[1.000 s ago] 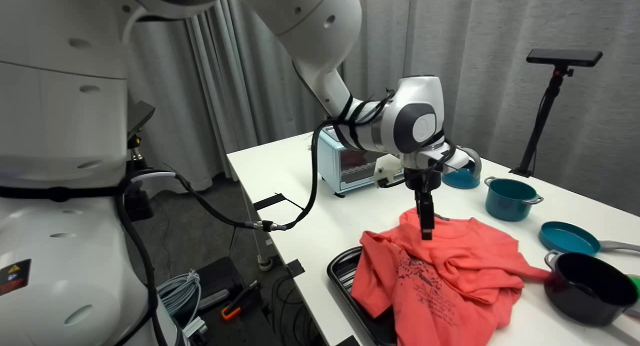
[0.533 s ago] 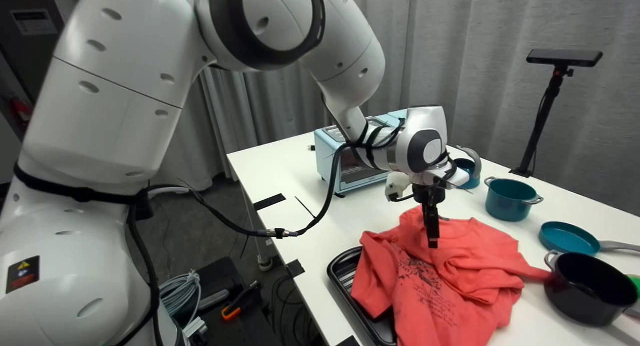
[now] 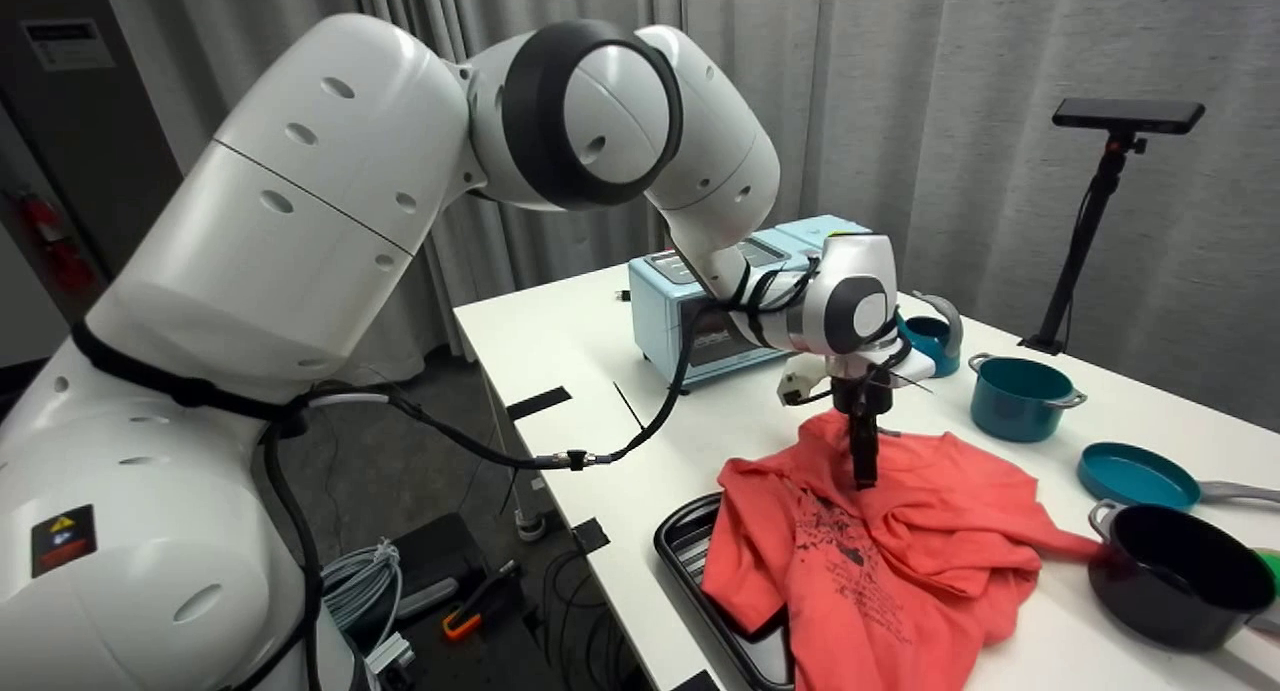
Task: Unfold the shirt
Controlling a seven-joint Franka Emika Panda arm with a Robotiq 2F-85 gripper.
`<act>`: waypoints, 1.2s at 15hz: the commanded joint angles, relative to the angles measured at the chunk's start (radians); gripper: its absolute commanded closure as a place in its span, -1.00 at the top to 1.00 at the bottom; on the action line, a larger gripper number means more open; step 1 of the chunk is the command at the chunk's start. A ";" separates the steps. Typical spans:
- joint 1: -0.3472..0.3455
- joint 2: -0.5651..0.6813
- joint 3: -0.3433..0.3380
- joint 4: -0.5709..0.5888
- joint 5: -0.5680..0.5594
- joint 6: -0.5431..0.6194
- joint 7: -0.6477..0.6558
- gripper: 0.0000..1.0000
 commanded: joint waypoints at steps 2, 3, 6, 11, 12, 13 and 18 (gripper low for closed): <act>0.022 0.120 -0.008 0.200 0.059 -0.083 0.060 1.00; 0.023 0.135 -0.006 0.234 0.067 -0.097 0.074 1.00; 0.018 0.190 -0.002 0.356 0.086 -0.137 0.097 1.00; 0.023 0.211 -0.008 0.423 0.081 -0.122 0.137 1.00; 0.023 0.212 -0.008 0.428 0.081 -0.121 0.143 1.00; 0.021 0.206 -0.006 0.423 0.082 -0.119 0.143 1.00; 0.007 0.153 -0.002 0.389 0.080 -0.174 0.105 1.00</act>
